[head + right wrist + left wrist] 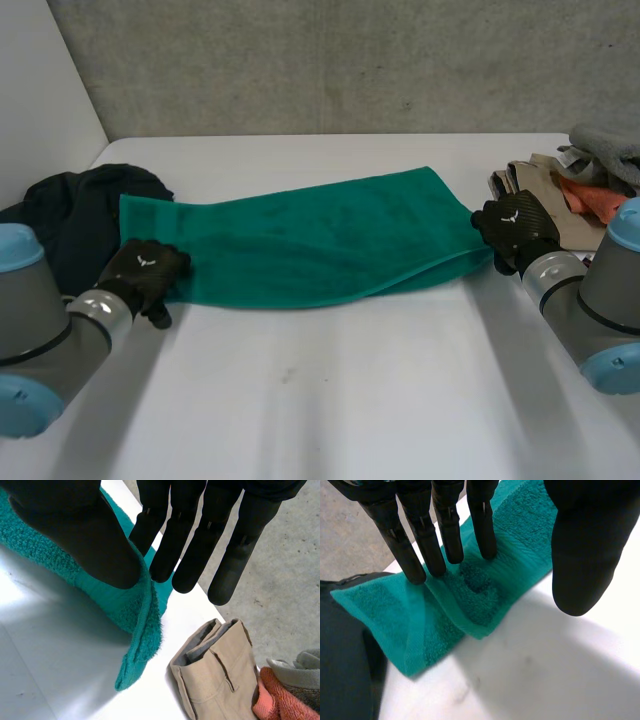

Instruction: Fold the laundry.

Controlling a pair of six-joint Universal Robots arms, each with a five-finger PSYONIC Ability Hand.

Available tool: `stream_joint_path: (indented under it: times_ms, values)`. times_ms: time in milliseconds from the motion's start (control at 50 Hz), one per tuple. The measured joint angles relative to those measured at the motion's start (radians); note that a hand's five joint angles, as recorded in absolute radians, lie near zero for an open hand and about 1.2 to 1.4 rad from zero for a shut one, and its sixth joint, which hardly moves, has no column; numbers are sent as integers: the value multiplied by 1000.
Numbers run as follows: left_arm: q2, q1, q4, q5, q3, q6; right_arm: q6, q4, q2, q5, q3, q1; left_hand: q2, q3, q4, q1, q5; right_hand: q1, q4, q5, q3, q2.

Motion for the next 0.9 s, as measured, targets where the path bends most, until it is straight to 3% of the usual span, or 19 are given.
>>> stream_joint_path:
  times_ms: [320,560,640,720,900]
  values:
    - [-228,-63,-17,-64,310,32,-38,-2,17,0,1,0,105,101,119,108,122,0,0,0,0,0]
    - [-305,-73,-57,-85,401,87,-39,-3,18,0,-3,-14,187,185,198,186,194,0,0,0,0,0]
    - [-311,-73,-58,-81,401,91,-38,-3,18,0,-4,-18,230,227,239,231,237,0,0,0,0,0]
    - [-302,-70,-63,-79,391,90,-39,-3,15,1,-5,-20,624,613,629,614,612,0,0,0,0,0]
    - [-103,-56,-179,-100,271,54,-90,69,-63,7,-10,-36,666,654,679,614,631,0,0,0,0,0]
